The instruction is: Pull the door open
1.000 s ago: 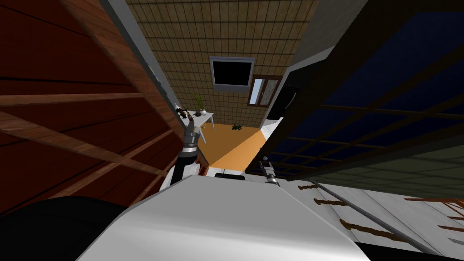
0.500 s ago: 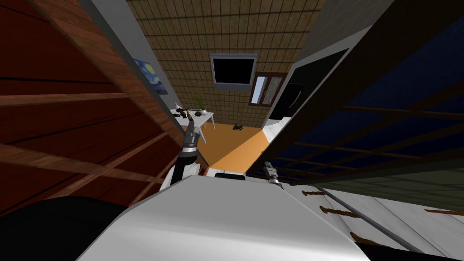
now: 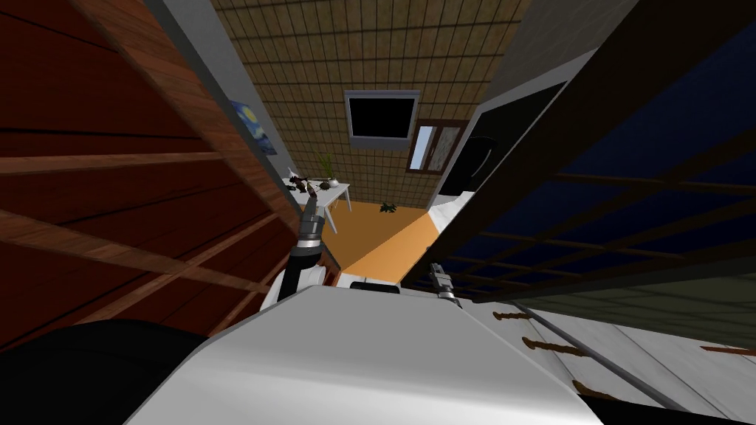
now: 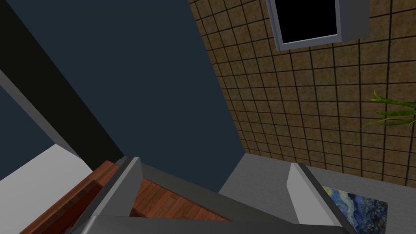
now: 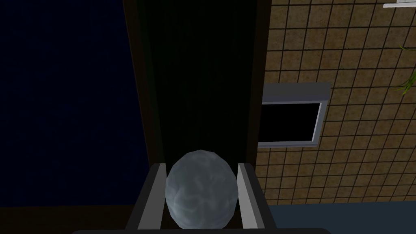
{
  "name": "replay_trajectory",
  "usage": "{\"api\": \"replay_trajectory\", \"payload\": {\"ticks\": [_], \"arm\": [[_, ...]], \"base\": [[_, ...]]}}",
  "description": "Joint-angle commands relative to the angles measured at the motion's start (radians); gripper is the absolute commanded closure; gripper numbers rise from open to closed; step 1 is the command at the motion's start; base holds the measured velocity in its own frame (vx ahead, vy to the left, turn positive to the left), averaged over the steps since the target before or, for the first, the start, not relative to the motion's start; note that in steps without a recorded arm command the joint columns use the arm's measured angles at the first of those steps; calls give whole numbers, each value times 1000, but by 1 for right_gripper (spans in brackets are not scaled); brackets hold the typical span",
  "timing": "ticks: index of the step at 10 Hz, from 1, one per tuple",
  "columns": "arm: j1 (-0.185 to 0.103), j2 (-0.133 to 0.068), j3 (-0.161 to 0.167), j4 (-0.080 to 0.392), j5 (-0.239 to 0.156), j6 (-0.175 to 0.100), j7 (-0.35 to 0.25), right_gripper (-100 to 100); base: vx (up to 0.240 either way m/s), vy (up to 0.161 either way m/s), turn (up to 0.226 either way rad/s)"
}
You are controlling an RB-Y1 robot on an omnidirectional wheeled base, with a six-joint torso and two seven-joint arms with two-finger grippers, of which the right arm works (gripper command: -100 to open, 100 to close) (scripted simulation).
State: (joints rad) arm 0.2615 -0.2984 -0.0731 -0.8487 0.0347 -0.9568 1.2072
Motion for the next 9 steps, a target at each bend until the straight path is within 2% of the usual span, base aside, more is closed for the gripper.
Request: {"api": "replay_trajectory", "payload": {"ticks": [1, 9], "arm": [[-4, 1, 1, 3, -9, -1, -37, 100], [-19, 1, 2, 15, -56, 4, -203, 100]], "base": [[-77, -37, 146], [-67, -17, 86]]}}
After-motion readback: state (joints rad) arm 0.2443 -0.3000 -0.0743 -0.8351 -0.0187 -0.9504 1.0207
